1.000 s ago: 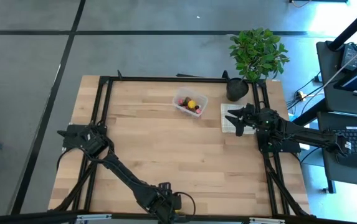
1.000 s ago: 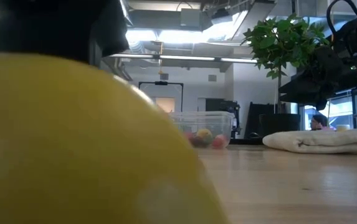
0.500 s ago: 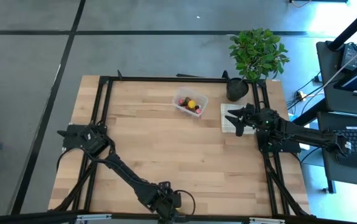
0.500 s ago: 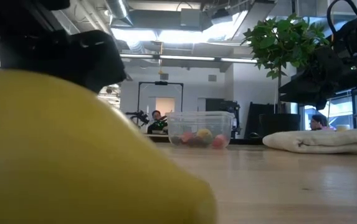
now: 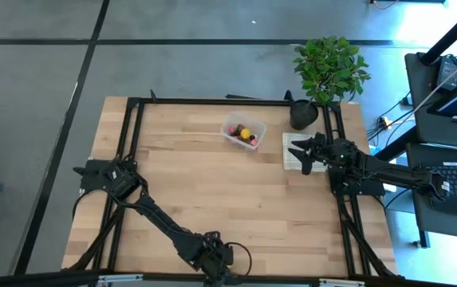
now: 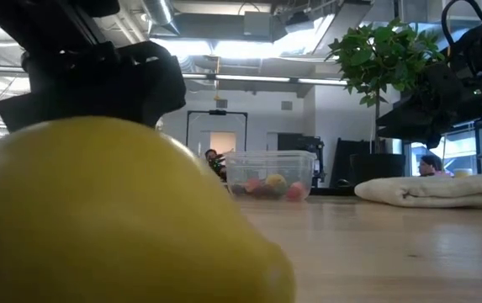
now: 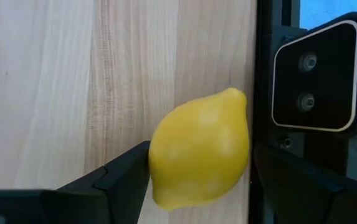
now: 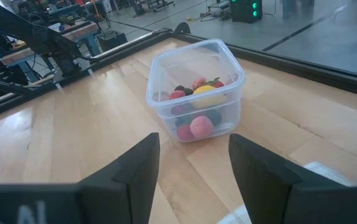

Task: Pick and placing Produce into tupperware
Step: Put the lemon into the transparent container

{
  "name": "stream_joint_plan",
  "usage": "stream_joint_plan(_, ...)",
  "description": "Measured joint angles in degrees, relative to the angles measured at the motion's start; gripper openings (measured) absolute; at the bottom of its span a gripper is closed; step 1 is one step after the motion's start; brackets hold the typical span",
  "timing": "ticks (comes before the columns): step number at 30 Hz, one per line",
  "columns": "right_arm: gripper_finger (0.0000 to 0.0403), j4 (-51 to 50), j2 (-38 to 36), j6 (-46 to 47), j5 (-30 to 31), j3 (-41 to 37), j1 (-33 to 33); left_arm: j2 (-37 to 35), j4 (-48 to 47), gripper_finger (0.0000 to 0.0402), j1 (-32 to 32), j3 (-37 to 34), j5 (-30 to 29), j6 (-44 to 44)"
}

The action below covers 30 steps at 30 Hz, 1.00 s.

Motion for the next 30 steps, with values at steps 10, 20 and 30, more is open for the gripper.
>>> stream_joint_plan(10,0.0195,0.0,0.0,0.0,0.0,0.0,0.0,0.0,0.0,0.0241,0.0,0.0,0.9,0.0)
stream_joint_plan(20,0.0195,0.0,0.0,0.0,0.0,0.0,0.0,0.0,0.0,0.0196,0.1,0.0,0.8,0.2)
stream_joint_plan(30,0.0195,0.0,0.0,0.0,0.0,0.0,0.0,0.0,0.4,0.0172,0.2,0.0,0.1,1.5)
